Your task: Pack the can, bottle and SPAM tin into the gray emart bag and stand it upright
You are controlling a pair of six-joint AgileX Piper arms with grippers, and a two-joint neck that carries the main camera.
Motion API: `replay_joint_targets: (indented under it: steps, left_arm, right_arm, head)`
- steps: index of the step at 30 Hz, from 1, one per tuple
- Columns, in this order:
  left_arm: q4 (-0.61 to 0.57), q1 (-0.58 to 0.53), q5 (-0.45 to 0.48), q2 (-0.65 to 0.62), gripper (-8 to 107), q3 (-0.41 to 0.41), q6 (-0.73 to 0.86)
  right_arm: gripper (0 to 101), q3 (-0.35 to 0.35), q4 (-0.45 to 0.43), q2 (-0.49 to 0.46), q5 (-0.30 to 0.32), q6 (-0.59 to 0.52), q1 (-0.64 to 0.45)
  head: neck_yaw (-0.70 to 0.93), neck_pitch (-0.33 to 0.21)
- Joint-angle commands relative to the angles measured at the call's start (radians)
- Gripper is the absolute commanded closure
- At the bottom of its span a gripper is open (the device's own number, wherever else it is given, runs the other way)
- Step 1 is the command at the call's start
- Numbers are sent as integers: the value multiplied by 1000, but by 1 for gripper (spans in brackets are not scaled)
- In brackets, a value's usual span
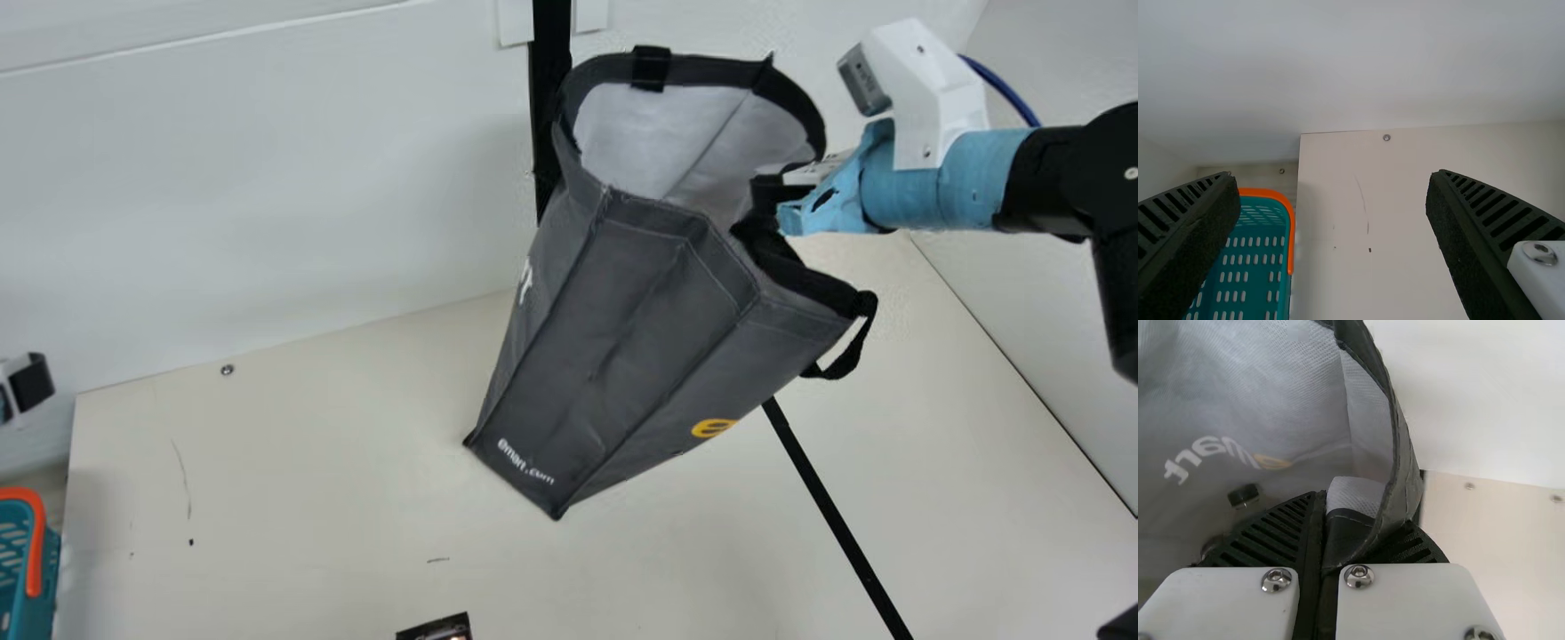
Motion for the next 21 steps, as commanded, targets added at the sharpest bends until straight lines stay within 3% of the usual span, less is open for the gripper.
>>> replay_joint_targets:
  steps: [1,21]
  left_arm:
    - [0,0,0,0,9,0,0]
    - [0,0,0,0,9,0,0]
  right_arm:
    - [101,-16,-45,2,-1,8,-13]
    - [101,-232,-287,60,78,104,-147]
  head:
    - [-1,-23]
    - [-1,-23]
